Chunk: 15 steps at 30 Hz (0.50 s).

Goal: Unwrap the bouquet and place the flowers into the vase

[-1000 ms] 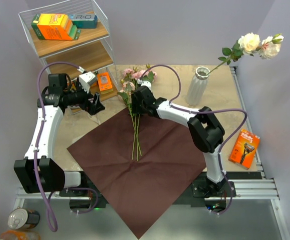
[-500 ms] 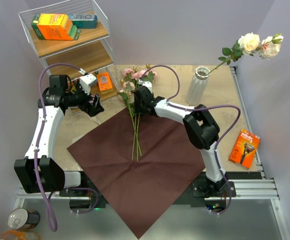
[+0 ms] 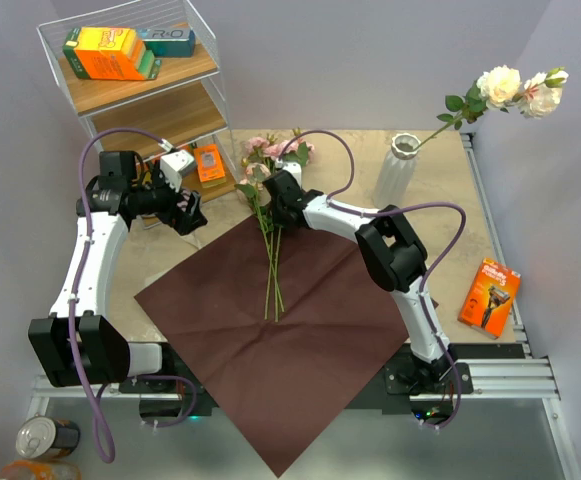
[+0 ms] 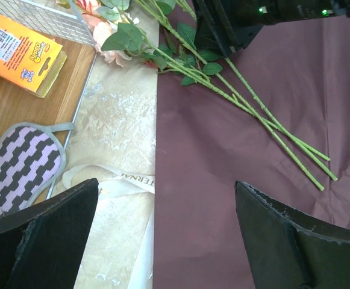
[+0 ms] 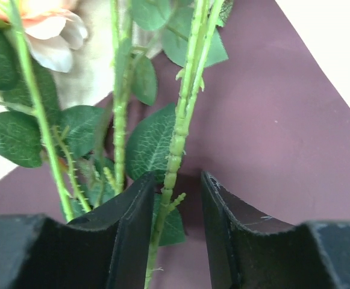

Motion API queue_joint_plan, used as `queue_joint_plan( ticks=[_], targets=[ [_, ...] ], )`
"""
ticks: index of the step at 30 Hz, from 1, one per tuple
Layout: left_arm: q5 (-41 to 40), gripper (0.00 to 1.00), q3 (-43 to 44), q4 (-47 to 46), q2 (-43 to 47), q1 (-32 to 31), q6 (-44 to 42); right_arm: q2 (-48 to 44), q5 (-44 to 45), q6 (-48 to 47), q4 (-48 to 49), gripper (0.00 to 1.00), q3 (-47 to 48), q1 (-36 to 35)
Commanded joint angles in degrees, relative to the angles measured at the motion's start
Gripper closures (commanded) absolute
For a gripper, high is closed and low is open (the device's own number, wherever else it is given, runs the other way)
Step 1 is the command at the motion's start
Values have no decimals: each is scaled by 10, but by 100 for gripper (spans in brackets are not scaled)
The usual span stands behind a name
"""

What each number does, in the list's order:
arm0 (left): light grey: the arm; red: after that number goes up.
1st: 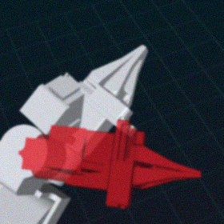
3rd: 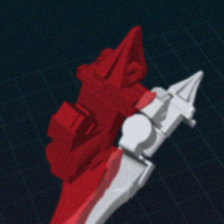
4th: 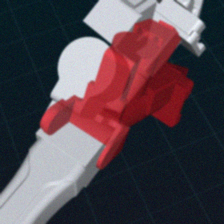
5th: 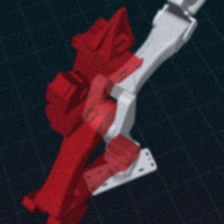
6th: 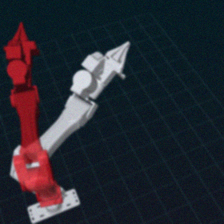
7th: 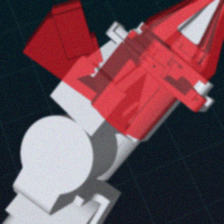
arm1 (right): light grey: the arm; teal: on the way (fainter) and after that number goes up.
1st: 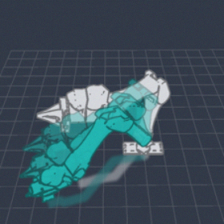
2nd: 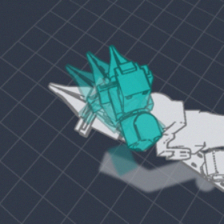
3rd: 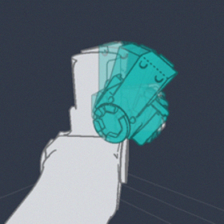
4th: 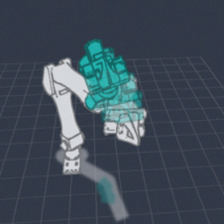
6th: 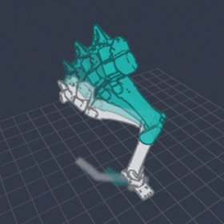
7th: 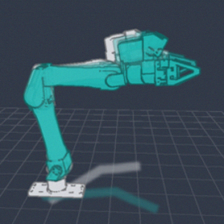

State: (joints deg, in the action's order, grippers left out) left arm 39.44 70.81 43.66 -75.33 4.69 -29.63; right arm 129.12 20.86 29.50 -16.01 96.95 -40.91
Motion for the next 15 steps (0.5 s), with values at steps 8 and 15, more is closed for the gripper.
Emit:
queue_joint_plan(
  ticks=[8,15],
  targets=[
    [-1,1,16,13,17,0,-19,-5,24,6,-12,85,42,1],
    [-7,1,14,13,19,0,-26,-83,53,-10,-3,100,23,6]
  ],
)
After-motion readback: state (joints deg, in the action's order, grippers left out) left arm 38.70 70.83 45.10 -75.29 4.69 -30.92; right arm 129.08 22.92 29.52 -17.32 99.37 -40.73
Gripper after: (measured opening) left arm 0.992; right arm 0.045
